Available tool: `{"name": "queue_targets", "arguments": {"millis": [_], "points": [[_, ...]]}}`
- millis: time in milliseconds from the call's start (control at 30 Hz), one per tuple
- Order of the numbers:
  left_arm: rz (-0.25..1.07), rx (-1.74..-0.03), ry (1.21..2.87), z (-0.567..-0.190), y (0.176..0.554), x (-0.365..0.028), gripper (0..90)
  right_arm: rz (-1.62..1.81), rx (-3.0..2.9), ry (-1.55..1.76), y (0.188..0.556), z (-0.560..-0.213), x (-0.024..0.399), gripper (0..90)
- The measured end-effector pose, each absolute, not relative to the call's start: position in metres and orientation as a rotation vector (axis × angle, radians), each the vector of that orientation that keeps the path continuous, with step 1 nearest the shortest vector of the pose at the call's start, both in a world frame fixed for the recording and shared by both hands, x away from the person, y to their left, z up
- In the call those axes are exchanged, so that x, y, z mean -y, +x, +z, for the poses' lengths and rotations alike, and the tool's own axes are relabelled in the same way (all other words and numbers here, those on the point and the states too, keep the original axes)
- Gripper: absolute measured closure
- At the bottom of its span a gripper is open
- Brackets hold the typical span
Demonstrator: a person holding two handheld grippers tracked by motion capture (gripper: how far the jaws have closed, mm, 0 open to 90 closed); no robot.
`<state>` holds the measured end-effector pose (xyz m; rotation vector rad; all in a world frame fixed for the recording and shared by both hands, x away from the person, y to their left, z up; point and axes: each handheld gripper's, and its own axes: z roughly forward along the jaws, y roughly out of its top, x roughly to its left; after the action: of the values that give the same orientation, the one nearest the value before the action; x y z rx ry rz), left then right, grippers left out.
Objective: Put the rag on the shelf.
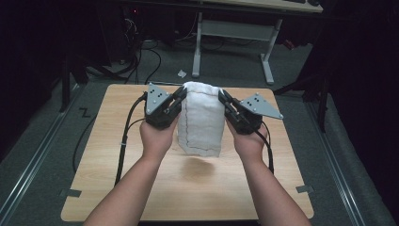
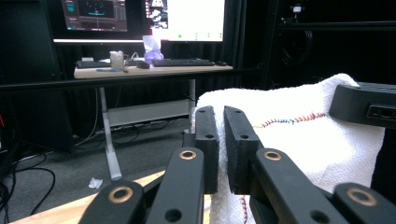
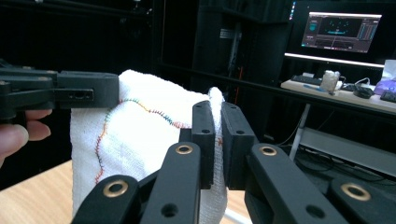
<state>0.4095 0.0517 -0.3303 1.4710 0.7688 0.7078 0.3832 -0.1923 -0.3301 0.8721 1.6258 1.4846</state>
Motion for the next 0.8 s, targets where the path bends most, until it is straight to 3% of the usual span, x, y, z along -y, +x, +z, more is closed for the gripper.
{"name": "queue_targets", "arguments": {"millis": [800], "points": [[0.749, -0.769, 1.498, -0.310, 0.467, -0.047, 85.2, 1.480, -1.627, 0.949, 0.448, -0.309, 0.192, 85.7]]}}
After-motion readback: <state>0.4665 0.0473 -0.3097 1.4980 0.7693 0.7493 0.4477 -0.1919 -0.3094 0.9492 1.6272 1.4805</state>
